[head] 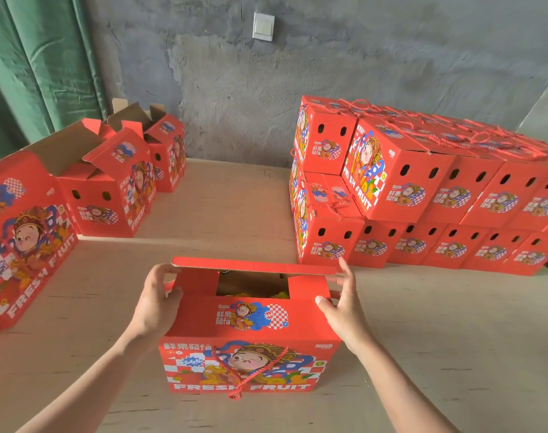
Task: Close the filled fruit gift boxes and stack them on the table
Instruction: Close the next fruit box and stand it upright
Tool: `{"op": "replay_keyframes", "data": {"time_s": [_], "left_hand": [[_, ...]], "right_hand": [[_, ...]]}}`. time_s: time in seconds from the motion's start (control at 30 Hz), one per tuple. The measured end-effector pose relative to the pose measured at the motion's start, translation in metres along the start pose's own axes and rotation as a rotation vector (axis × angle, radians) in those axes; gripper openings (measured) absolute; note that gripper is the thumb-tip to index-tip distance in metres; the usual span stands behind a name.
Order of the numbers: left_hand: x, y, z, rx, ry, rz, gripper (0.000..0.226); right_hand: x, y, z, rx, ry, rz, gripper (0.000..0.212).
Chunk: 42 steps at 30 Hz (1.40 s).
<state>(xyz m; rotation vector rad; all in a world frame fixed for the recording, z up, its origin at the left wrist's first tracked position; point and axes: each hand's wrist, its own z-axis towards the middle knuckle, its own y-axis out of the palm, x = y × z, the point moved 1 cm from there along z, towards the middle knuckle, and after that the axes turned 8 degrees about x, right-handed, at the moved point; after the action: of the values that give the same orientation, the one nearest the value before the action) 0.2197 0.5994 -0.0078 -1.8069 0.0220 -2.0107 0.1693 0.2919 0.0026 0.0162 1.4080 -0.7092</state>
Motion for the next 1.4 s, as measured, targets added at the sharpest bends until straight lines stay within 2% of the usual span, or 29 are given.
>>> {"op": "replay_keyframes", "data": {"time_s": [0.07, 0.17, 0.23, 0.33, 0.37, 0.43, 0.47, 0.5, 0.57, 0.63, 0.7, 0.77, 0.87, 1.0, 1.17, 1.4], "left_hand": [[0.000, 0.000, -0.001, -0.015, -0.030, -0.063, 0.051], [0.001, -0.003, -0.004, -0.064, 0.049, -0.069, 0.076], [-0.001, -0.006, -0.004, -0.118, 0.114, -0.028, 0.077], [-0.003, -0.010, -0.007, -0.225, 0.090, -0.005, 0.064], [-0.001, -0.011, -0.007, -0.255, 0.074, 0.018, 0.072], [0.002, -0.010, -0.006, -0.269, 0.089, 0.073, 0.105], [0.003, -0.009, -0.005, -0.249, 0.110, 0.103, 0.112], [0.002, -0.008, -0.003, -0.223, 0.135, 0.133, 0.104], [-0.002, -0.005, 0.000, -0.152, 0.198, 0.183, 0.072], [-0.006, -0.002, 0.004, -0.120, 0.238, 0.248, 0.059], [-0.005, -0.001, 0.011, -0.141, 0.253, 0.368, 0.064], [0.003, -0.001, 0.021, -0.210, 0.298, 0.590, 0.077], [0.021, 0.007, 0.037, -0.392, 0.387, 0.852, 0.089], [0.035, 0.019, 0.048, -0.628, 0.506, 1.018, 0.119], [0.028, 0.022, 0.048, -0.621, 0.614, 1.108, 0.104], [0.032, 0.022, 0.046, -0.631, 0.646, 1.156, 0.100]], "right_hand": [[-0.002, -0.002, 0.002, -0.082, 0.002, 0.061, 0.080], [-0.001, -0.006, 0.006, -0.201, -0.029, 0.023, 0.058], [0.002, -0.009, 0.007, -0.269, -0.028, 0.015, 0.046], [0.006, -0.016, 0.008, -0.369, -0.019, 0.062, 0.046], [0.007, -0.019, 0.009, -0.402, -0.017, 0.051, 0.048], [0.010, -0.024, 0.012, -0.481, -0.014, 0.007, 0.057], [0.010, -0.026, 0.014, -0.509, -0.023, -0.028, 0.061], [0.010, -0.028, 0.015, -0.517, -0.045, -0.068, 0.062], [0.006, -0.027, 0.020, -0.484, -0.129, -0.148, 0.047], [0.005, -0.025, 0.024, -0.455, -0.201, -0.217, 0.038], [0.009, -0.023, 0.027, -0.464, -0.228, -0.259, 0.039], [0.013, -0.022, 0.026, -0.456, -0.248, -0.266, 0.039], [0.015, -0.022, 0.025, -0.410, -0.283, -0.275, 0.037], [0.013, -0.022, 0.026, -0.394, -0.291, -0.278, 0.033], [0.015, -0.020, 0.029, -0.381, -0.324, -0.282, 0.034], [0.016, -0.018, 0.025, -0.347, -0.334, -0.231, 0.034]]}}
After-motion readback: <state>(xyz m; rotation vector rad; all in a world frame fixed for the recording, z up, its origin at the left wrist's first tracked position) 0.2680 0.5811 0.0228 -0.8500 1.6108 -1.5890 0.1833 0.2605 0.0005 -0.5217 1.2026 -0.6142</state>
